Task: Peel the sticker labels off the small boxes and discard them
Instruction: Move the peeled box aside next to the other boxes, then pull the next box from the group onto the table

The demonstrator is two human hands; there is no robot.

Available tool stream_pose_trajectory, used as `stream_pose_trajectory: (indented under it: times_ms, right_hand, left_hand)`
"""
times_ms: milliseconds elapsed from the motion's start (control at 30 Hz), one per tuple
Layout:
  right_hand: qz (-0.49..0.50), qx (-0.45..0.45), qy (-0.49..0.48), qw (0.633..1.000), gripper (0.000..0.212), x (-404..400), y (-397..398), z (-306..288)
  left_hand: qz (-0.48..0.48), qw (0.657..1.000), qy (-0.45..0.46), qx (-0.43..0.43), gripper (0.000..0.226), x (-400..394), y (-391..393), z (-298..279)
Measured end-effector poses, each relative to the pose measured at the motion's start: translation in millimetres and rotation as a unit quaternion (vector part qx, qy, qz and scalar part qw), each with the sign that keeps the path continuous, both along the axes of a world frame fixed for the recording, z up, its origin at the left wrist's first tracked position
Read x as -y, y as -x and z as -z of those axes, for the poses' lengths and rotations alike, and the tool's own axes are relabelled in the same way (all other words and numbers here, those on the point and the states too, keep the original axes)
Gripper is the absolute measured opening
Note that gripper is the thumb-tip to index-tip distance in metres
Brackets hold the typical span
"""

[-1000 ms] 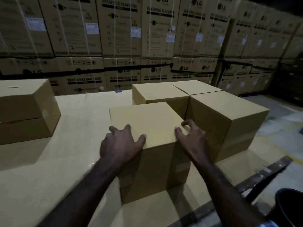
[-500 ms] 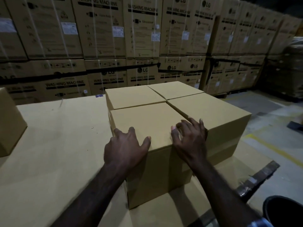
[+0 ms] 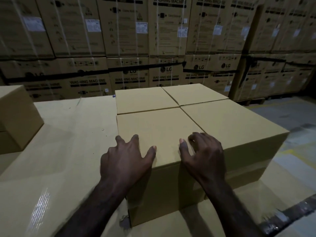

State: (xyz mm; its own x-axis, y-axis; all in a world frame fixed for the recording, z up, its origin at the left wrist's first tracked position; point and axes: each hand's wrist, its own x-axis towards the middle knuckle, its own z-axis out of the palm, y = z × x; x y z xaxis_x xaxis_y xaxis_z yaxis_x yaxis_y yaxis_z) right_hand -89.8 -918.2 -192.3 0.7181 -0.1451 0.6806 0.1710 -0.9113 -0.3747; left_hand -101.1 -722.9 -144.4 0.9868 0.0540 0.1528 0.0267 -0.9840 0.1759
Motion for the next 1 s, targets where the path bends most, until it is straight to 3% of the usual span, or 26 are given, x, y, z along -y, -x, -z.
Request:
stream_pose_trajectory:
  times_ms: [300, 533, 800, 1000]
  right_hand:
    - [0.014, -0.063, 0.0, 0.998, 0.028, -7.2, -4.5, -21.4]
    - [0.005, -0.086, -0.01, 0.996, 0.042, -62.9, 0.8, -44.8]
    - [-0.053, -0.053, -0.037, 0.996, 0.041, -241.0, 30.9, -74.7]
    - [-0.141, -0.062, -0.058, 0.986, 0.039, -404.9, 41.9, -92.1]
  left_hand:
    - [0.026, 0.999, 0.037, -0.029, 0.079, 8.5, -4.5, 8.8]
    - [0.05, 0.997, 0.052, 0.035, 0.074, -32.6, 9.6, -5.9]
    - [0.036, 0.988, 0.043, 0.144, 0.068, -209.8, 60.0, -33.2]
    - [-0.042, 0.988, 0.028, 0.148, 0.067, -368.1, 91.9, -55.9]
